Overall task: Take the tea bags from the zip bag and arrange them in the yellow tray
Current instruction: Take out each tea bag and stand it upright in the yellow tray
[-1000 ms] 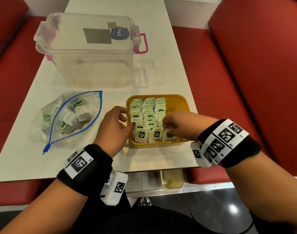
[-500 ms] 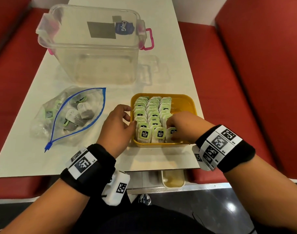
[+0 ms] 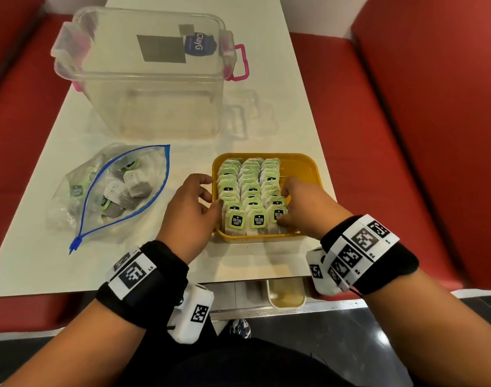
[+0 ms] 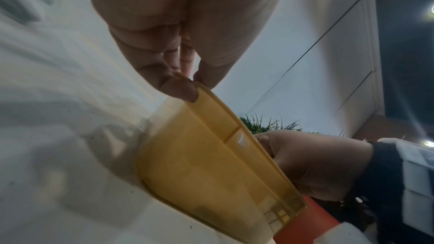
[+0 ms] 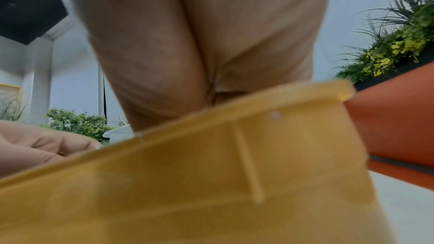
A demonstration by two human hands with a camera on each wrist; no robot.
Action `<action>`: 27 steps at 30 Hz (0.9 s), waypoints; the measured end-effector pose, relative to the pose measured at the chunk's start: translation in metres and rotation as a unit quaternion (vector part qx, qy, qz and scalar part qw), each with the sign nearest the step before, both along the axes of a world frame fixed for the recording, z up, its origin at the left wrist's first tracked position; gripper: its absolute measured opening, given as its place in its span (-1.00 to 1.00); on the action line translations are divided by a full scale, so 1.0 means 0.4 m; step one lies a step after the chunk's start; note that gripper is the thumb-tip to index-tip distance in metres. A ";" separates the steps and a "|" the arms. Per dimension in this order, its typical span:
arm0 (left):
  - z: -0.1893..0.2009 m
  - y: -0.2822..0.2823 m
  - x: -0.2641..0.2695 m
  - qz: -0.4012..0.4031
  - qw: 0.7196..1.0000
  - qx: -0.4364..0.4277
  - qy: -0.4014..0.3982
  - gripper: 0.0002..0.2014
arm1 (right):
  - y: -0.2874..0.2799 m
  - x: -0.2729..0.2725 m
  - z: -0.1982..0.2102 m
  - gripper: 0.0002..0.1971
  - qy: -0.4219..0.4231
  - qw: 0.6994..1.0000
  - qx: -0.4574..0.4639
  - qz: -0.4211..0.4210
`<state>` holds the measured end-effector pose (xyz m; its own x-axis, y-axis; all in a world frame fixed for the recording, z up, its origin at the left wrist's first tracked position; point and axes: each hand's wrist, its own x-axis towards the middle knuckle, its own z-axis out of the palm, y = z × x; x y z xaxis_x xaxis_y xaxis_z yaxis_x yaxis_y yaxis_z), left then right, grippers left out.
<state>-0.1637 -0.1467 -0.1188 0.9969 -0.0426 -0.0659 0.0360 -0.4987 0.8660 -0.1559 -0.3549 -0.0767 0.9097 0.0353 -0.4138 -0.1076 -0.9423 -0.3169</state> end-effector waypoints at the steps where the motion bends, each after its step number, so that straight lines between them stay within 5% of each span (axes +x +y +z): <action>1: 0.000 0.000 -0.001 0.002 1.000 -0.002 0.001 -0.65 | 0.001 -0.002 0.001 -0.57 -0.003 1.000 0.005 -0.004; 13: 0.028 0.010 -0.014 0.015 0.999 0.037 0.002 -0.65 | -0.030 -0.006 0.033 -0.57 -0.034 0.999 0.002 -0.036; 22: 0.143 0.182 -0.045 0.092 0.964 0.167 -0.187 -0.93 | 0.100 0.016 0.145 -0.74 -0.131 0.978 0.160 0.003; 27: 0.126 0.293 -0.075 0.141 0.941 0.295 -0.083 -0.96 | 0.269 0.052 0.143 -0.75 -0.115 0.968 0.212 0.073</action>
<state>-0.1936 -0.0294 -0.0685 0.9616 0.2212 0.1624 0.1281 -0.8852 0.4472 -0.1350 -0.2475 -0.0195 0.9486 0.2928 -0.1201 0.1367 -0.7215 -0.6788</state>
